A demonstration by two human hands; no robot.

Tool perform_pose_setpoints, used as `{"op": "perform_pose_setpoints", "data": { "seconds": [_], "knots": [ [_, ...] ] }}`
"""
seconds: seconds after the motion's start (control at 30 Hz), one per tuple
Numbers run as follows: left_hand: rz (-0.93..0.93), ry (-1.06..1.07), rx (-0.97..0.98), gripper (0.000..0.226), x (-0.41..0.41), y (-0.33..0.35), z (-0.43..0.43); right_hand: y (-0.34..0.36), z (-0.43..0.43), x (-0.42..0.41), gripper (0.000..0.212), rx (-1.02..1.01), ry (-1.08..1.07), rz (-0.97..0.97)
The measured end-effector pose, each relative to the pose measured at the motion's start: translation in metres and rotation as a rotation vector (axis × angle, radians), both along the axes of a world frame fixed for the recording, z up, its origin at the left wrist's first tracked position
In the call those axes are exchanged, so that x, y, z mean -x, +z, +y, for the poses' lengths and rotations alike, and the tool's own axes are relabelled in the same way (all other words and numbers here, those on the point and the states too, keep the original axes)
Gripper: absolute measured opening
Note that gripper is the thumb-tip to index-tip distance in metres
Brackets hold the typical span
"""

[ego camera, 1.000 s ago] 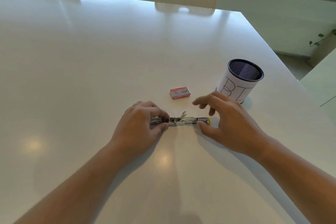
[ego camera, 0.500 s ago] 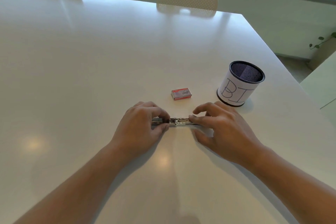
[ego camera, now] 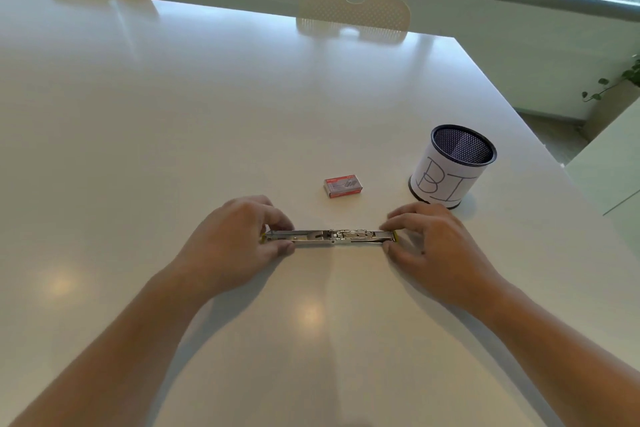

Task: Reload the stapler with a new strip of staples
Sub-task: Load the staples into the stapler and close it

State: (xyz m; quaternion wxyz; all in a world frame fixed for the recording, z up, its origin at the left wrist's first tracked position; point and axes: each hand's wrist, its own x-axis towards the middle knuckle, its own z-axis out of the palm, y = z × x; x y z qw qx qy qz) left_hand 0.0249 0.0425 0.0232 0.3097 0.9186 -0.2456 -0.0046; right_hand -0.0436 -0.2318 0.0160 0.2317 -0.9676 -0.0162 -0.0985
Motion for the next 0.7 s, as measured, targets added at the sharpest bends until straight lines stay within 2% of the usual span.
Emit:
{"op": "perform_pose_setpoints", "data": {
  "seconds": [0.17, 0.3, 0.47, 0.57, 0.7],
  "knots": [
    [-0.071, 0.011, 0.063, 0.016, 0.002, 0.000, -0.003, 0.006, -0.002, 0.001, 0.008, -0.129, -0.023, -0.014],
    [-0.110, 0.002, 0.213, 0.022, 0.004, 0.003, -0.004, 0.011, -0.001, 0.001, 0.015, -0.425, -0.006, -0.003],
    [-0.077, -0.014, 0.505, 0.033, 0.019, 0.009, -0.018, 0.024, 0.024, 0.008, 0.026, -0.588, 0.117, -0.133],
    [0.068, 0.014, 0.694, 0.039, 0.029, 0.011, -0.026, 0.027, 0.044, 0.011, 0.037, -0.538, 0.182, -0.204],
    [0.334, 0.106, 0.962, 0.053, 0.036, 0.014, -0.035, 0.022, 0.058, 0.011, 0.059, -0.265, 0.160, -0.389]
  ]
}}
